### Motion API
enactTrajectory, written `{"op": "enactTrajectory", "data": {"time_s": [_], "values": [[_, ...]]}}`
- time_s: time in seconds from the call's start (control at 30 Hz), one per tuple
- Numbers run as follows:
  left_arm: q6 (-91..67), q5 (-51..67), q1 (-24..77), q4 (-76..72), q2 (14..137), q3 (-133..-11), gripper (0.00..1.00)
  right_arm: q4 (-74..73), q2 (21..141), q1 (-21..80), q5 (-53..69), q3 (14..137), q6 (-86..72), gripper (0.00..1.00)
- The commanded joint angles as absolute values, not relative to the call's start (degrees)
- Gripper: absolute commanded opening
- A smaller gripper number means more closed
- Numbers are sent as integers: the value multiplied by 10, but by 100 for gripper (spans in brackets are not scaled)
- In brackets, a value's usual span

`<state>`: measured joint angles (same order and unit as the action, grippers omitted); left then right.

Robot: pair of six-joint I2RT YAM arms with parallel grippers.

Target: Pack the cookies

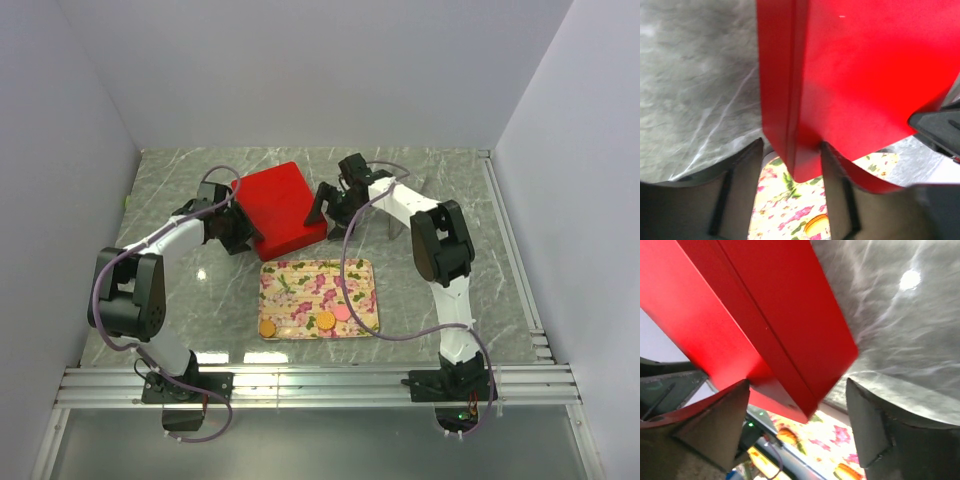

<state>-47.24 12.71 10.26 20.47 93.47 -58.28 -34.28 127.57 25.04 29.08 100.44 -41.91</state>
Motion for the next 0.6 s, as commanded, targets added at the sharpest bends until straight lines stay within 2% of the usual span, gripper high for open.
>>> {"op": "enactTrajectory", "data": {"time_s": [0.0, 0.27, 0.57], "values": [[-445, 86, 94, 290, 929, -594, 57, -376, 1274, 272, 265, 993, -409, 94], [-434, 69, 81, 345, 917, -661, 59, -403, 1242, 259, 229, 1004, -400, 97], [-444, 69, 55, 366, 937, -733, 55, -451, 1200, 228, 185, 996, -373, 98]]}}
